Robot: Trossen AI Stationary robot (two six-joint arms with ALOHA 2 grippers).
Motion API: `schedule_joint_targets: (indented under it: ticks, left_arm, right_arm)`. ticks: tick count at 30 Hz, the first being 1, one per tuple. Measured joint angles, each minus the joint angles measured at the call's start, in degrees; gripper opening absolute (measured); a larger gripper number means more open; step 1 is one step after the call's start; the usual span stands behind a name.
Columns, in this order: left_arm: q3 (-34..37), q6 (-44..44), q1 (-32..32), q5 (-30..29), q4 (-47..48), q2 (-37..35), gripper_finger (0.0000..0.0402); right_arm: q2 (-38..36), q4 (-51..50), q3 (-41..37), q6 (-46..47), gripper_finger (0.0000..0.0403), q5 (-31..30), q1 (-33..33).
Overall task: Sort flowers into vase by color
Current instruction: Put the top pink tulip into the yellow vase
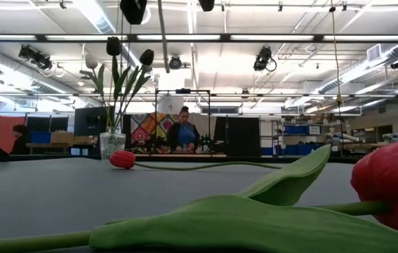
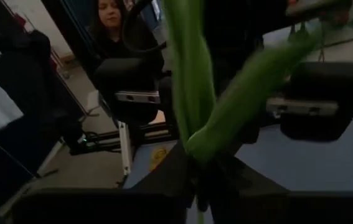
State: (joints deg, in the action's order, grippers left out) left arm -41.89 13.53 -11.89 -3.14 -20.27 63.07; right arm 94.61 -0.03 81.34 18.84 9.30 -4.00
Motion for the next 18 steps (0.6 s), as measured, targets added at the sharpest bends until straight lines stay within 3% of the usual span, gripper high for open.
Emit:
schedule_joint_targets:
  ticks: [4,7,13,18]
  left_arm:
    - [0.0,-2.5,-2.0,-0.3,3.4,-1.9,0.0006]
    - [0.0,-4.8,-4.3,0.5,9.1,-4.9,0.0004]
    - [0.0,-7.1,-11.2,0.9,19.7,-13.3,0.0003]
    - [0.0,-8.4,-18.6,5.8,28.0,-21.7,0.0002]
  right_arm:
    - [-0.3,-1.0,0.0,5.4,0.01,-1.1,-0.1]
    - [-1.6,-5.2,0.0,14.1,0.0121,-10.0,-1.1]
    - [-2.1,-7.6,0.0,25.6,0.0125,-20.7,-3.2]
    - [-1.9,-7.5,0.0,33.4,0.0125,-29.3,-5.9]
